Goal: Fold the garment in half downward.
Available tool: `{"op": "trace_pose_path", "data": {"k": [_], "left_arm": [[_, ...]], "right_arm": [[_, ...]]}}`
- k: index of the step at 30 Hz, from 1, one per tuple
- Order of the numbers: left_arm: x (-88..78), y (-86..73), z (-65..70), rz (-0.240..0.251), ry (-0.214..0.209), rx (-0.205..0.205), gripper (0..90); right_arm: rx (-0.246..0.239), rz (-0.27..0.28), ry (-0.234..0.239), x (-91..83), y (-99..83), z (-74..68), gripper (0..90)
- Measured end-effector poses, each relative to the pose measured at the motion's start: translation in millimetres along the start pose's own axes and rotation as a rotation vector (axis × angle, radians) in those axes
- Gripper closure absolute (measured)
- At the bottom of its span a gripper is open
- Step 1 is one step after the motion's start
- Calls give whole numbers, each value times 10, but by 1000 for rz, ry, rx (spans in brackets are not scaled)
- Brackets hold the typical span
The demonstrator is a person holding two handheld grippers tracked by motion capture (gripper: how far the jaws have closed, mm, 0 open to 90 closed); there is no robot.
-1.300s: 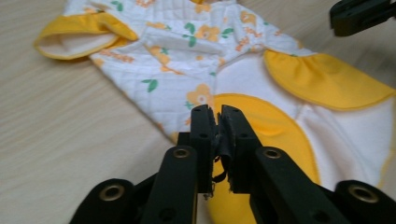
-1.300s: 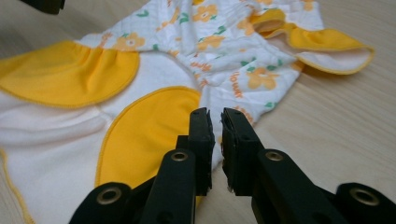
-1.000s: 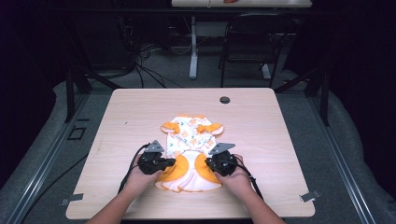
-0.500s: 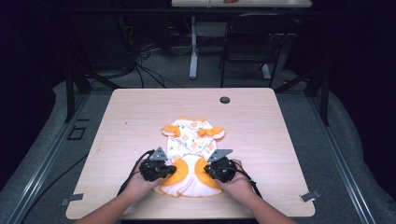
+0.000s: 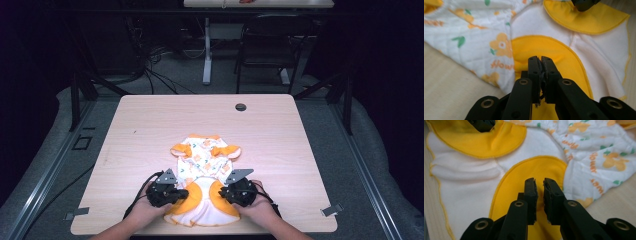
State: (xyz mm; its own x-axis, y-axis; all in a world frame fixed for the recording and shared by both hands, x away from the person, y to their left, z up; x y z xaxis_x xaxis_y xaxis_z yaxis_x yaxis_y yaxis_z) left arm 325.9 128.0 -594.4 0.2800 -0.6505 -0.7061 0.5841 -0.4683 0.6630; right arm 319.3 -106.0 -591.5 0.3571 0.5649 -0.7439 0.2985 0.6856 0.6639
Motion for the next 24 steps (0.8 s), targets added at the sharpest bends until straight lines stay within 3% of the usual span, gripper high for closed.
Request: {"op": "trace_pose_path", "data": {"k": [4, 5, 7, 11, 13, 20, 24], "left_arm": [[-41, 155, -128, 26, 8, -24, 867], [-41, 225, -197, 36, 7, -46, 869], [-27, 385, -364, 49, 30, -74, 878], [31, 605, -556, 71, 31, -98, 892], [90, 680, -632, 62, 50, -80, 892], [329, 744, -844, 45, 91, -102, 891], [391, 682, -859, 16, 104, -95, 888]], "right_arm": [[0, 6, -24, -23, 88, 138, 861], [20, 5, -44, 2, 152, 292, 869], [30, 8, -60, 28, 205, 421, 868], [52, 16, -92, 84, 337, 686, 868], [51, 7, -106, 131, 388, 791, 864], [55, -35, -127, 358, 449, 1048, 848], [61, -67, -120, 454, 377, 1056, 852]]}}
Point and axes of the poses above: each handheld gripper's, and its own axes: x roughly forward along the jaws, y roughly out of its top, z roughly to its right, the point moved 4 cm from there along x, roughly forward along the jaws, and after that the axes turned 10 degrees about -x, right-handed, at the moved point
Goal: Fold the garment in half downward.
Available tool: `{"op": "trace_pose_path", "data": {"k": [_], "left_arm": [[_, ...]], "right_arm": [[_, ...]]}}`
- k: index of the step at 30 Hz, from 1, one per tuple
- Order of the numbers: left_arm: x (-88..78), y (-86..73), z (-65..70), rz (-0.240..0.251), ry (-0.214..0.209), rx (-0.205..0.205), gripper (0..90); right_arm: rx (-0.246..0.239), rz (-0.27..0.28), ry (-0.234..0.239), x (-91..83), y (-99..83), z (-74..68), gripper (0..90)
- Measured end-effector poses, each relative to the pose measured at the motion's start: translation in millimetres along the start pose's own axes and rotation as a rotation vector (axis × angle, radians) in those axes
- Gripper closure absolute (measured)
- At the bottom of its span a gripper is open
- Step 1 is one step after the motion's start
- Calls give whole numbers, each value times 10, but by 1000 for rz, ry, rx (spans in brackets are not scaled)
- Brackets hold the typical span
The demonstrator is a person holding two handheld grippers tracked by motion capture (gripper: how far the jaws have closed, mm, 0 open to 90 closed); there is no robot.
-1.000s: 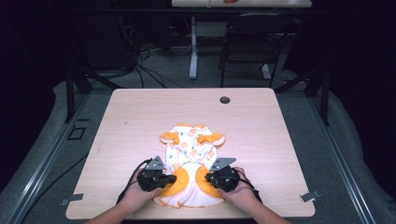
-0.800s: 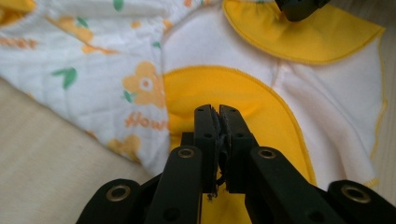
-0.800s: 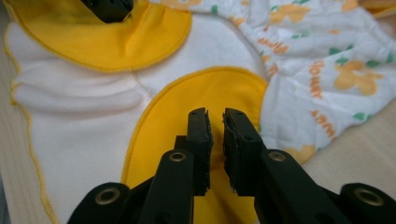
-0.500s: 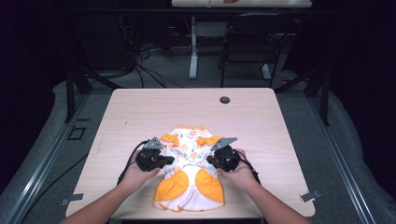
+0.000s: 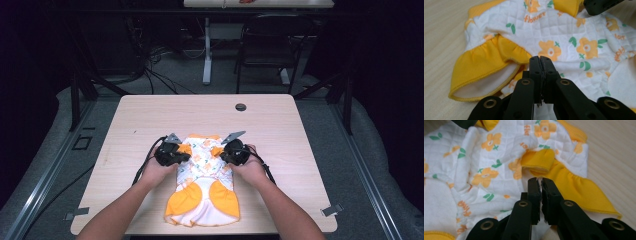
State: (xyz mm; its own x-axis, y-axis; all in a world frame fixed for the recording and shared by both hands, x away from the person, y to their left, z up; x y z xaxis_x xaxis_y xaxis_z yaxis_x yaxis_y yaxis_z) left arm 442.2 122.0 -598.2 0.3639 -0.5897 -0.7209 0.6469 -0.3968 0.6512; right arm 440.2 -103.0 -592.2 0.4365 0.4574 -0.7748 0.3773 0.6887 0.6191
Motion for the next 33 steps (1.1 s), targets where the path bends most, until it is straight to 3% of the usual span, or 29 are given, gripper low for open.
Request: {"op": "trace_pose_path", "data": {"k": [9, 13, 14, 19, 22, 26, 28, 33], "left_arm": [[-49, -140, 86, -50, -17, 11, 895], [-112, -82, 94, -31, -25, 18, 882], [-138, -32, 86, -13, -24, 16, 876], [-198, 268, -46, 62, -7, 11, 830], [-140, 365, -168, 67, 24, 2, 790], [-24, 427, -281, 71, 59, -7, 716], [-1, 436, -296, 70, 56, -17, 696], [112, 427, -371, 45, 72, -48, 657]], "right_arm": [[-14, -28, 37, -6, -86, -88, 847], [-5, 2, 41, -99, -34, -65, 839], [15, 36, 20, -177, 36, -8, 835], [33, 45, -27, -215, 154, 157, 817], [52, 36, -46, -165, 200, 254, 775], [56, 20, -68, -29, 226, 351, 733], [62, 13, -69, -4, 227, 367, 728], [113, 1, -57, 154, 187, 434, 708]]}}
Point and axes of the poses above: each handheld gripper's, and its own axes: x roughly forward along the jaws, y roughly out of its top, z roughly to its right, the point moved 4 cm from there along x, roughly forward along the jaws, and after that the axes turned 10 degrees about -x, right-handed, at the moved point
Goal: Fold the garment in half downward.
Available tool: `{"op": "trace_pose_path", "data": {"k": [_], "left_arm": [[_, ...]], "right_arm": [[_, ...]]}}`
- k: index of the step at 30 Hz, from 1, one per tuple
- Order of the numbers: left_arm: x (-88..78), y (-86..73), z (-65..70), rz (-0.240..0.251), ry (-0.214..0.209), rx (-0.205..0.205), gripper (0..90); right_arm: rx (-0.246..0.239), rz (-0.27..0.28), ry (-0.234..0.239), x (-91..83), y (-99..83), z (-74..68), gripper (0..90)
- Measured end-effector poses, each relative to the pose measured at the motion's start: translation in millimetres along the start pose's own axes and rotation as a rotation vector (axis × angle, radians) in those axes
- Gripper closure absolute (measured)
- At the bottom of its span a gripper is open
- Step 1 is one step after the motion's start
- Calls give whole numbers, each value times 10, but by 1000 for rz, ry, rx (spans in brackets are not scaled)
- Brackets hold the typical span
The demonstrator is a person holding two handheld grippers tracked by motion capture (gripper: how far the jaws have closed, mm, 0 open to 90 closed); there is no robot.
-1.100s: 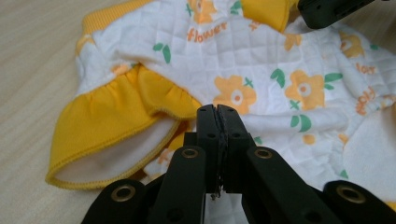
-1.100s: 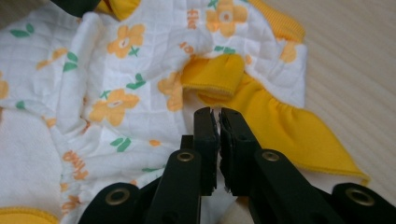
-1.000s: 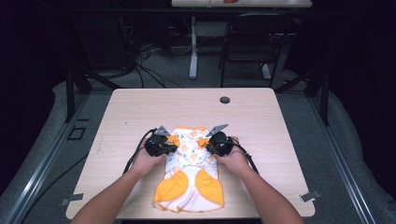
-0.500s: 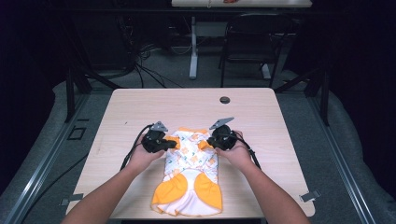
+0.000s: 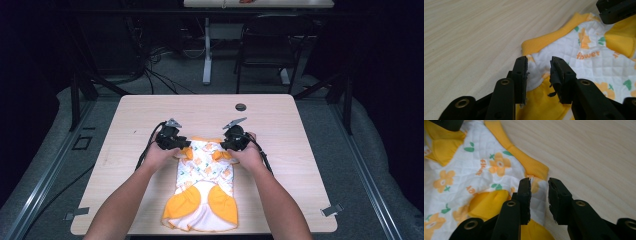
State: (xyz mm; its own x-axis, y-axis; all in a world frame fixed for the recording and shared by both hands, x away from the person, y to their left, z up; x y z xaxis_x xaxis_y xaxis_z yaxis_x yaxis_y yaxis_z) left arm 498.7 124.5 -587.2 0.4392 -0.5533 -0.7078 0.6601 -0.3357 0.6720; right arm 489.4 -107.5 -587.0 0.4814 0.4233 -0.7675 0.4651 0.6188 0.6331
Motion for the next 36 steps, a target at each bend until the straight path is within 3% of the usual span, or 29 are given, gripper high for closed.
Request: {"op": "trace_pose_path", "data": {"k": [7, 12, 14, 17, 28, 29, 30, 34, 36], "left_arm": [[80, -46, -53, -24, 14, -20, 622], [120, -69, -41, -42, 16, -22, 624], [130, -81, -33, -43, 16, -17, 641], [126, -86, -37, -41, 7, -24, 665], [107, -94, -26, -50, -20, -76, 799], [105, -94, -25, -51, -21, -75, 803], [105, -94, -25, -51, -21, -75, 810], [82, -81, -22, -42, -40, -88, 816], [78, -78, -37, -44, -49, -103, 772]], "right_arm": [[39, -6, 5, 39, -47, 47, 658], [27, -34, 18, 80, -70, 37, 650], [42, -9, 12, 115, -73, 18, 652], [27, -27, 11, 103, -73, 23, 657], [16, -46, 47, 93, -55, -21, 823], [38, -11, 42, 116, -53, -39, 842], [11, -44, 50, 90, -52, -30, 857], [-14, -44, 41, 77, -43, -34, 884], [-24, -42, 32, 68, -33, -48, 889]]}}
Point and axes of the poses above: each handheld gripper's, and its own axes: x roughly forward along the jaws, y roughly out of its top, z roughly to its right, the point moved 4 cm from there along x, roughly forward along the jaws, and after that the axes turned 10 degrees about -x, right-handed, at the moved point
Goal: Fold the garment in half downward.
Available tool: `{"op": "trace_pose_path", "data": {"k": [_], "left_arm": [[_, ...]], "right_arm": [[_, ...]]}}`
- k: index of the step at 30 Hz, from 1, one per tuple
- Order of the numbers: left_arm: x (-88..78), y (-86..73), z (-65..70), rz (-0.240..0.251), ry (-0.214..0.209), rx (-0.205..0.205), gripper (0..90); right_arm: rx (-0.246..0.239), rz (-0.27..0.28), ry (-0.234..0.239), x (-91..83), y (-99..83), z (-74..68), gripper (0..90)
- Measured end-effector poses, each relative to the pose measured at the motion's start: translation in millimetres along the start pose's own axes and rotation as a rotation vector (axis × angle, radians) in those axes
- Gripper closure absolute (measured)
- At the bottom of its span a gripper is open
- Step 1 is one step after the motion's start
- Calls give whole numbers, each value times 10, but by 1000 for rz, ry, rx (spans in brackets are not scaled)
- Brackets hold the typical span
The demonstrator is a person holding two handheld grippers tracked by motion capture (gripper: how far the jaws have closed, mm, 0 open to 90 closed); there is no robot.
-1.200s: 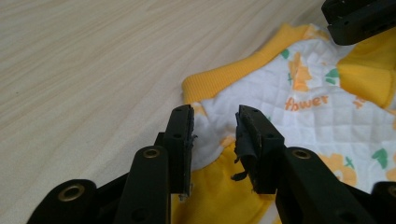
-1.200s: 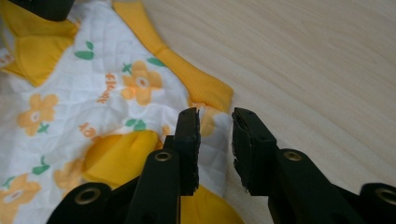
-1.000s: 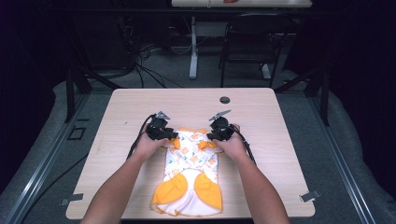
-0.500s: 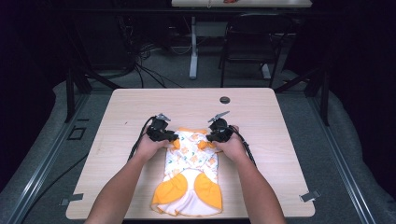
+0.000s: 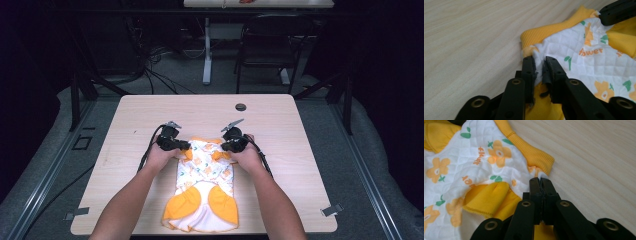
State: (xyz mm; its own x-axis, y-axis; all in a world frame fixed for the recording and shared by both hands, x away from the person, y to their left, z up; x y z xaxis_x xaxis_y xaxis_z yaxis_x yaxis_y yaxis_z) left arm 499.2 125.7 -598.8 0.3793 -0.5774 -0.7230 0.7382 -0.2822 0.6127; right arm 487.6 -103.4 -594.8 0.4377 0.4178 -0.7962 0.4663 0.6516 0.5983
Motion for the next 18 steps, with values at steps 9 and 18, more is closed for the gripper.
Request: {"op": "trace_pose_path", "data": {"k": [9, 18], "left_arm": [[-8, 38, -44, 33, 0, -39, 680], [45, 66, -35, 5, 24, -25, 815]], "right_arm": [[-16, 2, -10, -16, 17, -19, 891], [-5, 13, -7, -26, 24, -21, 891]]}}
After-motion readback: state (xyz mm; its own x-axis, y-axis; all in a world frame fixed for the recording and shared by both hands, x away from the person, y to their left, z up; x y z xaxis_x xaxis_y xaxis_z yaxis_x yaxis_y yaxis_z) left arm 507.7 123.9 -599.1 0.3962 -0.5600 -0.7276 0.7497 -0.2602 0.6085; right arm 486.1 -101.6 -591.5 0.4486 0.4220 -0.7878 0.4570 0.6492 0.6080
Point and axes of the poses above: each handheld gripper's, and its own axes: x roughly forward along the jaws, y roughly out of its top, z roughly to its right, the point moved 4 cm from there along x, roughly forward along the jaws, and after that the axes turned 10 degrees about -x, right-handed, at the moved point
